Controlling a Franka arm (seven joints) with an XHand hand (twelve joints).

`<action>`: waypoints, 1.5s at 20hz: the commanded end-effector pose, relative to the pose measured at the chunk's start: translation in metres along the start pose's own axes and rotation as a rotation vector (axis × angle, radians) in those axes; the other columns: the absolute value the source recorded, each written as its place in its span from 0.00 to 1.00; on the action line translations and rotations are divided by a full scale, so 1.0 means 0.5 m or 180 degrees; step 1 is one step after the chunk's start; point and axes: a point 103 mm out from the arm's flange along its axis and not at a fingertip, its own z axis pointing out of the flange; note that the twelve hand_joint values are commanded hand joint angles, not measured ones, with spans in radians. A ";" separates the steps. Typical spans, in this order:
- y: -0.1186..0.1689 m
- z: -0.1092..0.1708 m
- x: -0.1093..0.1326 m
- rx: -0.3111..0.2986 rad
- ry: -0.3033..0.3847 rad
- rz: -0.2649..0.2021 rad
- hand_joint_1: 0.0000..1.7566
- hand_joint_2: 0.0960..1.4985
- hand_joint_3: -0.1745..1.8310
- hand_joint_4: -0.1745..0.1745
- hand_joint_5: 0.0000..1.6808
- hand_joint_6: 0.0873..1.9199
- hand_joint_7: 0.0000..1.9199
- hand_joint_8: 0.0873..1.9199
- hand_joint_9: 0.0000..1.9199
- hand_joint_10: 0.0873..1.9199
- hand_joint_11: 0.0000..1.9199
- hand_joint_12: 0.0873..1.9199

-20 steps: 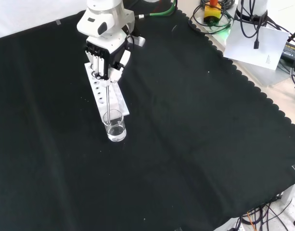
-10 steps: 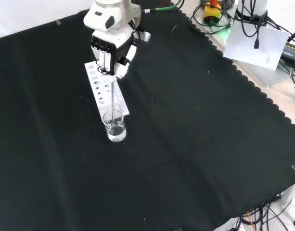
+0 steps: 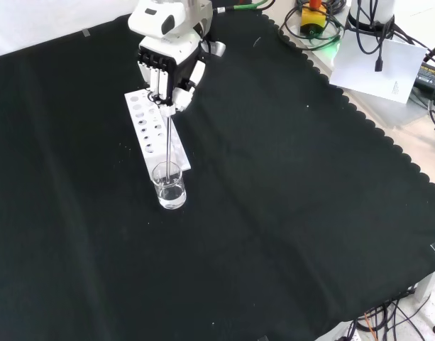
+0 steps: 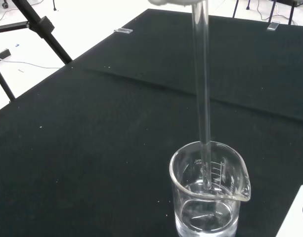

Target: Stir in the beaker to the left of the white test tube rack with the glass rod.

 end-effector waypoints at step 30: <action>-0.021 -0.040 -0.001 -0.0104 -0.0020 0.0000 0.75 0.71 0.00 0.00 0.79 0.04 0.63 0.48 0.85 0.34 0.85 0.30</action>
